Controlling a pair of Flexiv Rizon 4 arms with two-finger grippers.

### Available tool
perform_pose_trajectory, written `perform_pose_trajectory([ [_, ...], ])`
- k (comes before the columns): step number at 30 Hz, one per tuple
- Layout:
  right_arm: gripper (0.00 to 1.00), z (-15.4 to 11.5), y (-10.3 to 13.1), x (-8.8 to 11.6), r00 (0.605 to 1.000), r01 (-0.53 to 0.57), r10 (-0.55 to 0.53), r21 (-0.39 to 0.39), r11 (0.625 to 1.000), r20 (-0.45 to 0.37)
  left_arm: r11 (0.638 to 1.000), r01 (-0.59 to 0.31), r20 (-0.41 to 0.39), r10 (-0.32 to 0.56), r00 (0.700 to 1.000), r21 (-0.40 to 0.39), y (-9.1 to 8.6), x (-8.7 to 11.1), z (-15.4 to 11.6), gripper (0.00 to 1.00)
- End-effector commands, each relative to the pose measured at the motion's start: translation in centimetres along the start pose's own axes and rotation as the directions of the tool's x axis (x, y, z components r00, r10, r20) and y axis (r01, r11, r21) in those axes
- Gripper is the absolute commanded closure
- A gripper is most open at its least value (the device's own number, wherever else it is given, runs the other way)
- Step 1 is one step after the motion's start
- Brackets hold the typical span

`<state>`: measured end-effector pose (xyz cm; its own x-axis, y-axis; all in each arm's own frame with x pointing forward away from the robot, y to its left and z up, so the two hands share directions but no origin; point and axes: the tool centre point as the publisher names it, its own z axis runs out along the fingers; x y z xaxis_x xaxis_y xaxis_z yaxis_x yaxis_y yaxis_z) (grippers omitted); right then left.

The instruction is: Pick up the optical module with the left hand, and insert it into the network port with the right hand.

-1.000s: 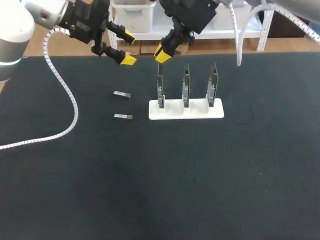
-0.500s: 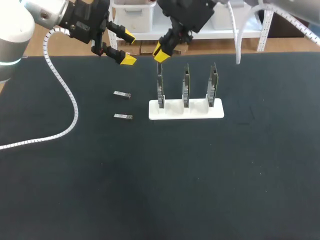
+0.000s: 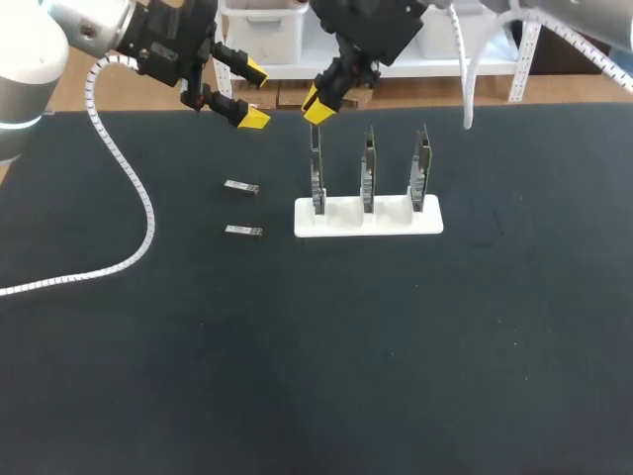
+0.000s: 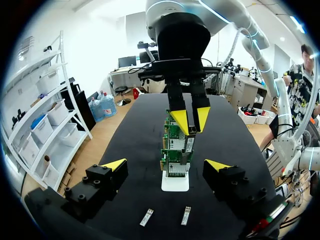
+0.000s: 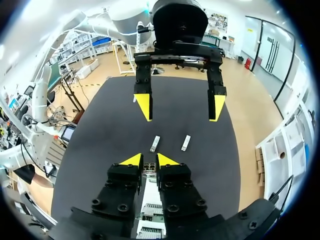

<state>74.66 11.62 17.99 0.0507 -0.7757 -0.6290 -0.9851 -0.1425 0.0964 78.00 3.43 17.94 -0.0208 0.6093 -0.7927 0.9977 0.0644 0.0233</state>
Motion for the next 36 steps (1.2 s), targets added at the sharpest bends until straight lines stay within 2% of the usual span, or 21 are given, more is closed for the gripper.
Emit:
perform_pose_trajectory([
  [1, 1.0, 0.17, 0.23, 0.41, 1.0, -0.002, 0.002, 0.011, 1.0, 0.007, 1.0, 0.003, -0.007, -0.003, 1.0, 0.003, 0.08, -0.14, -0.05, 0.0],
  [7, 1.0, -0.53, 0.33, -0.11, 1.0, 0.013, -0.013, 0.025, 1.0, -0.001, 1.0, 0.003, -0.007, -0.003, 1.0, 0.003, 0.08, -0.14, -0.05, 0.0],
  [20, 1.0, 0.07, 0.31, 0.75, 1.0, -0.01, 0.01, 0.013, 1.0, 0.013, 1.0, 0.003, -0.007, -0.003, 1.0, 0.003, 0.08, -0.14, -0.05, 0.0],
  [29, 1.0, -0.32, -0.18, -0.04, 1.0, 0.018, -0.018, 0.015, 1.0, 0.009, 1.0, 0.003, -0.007, -0.003, 1.0, 0.003, 0.08, -0.14, -0.05, 0.0],
  [36, 1.0, -0.23, -0.13, 0.35, 1.0, 0.003, -0.003, 0.013, 1.0, 0.007, 1.0, 0.003, -0.007, -0.003, 1.0, 0.003, 0.08, -0.14, -0.05, 0.0],
])
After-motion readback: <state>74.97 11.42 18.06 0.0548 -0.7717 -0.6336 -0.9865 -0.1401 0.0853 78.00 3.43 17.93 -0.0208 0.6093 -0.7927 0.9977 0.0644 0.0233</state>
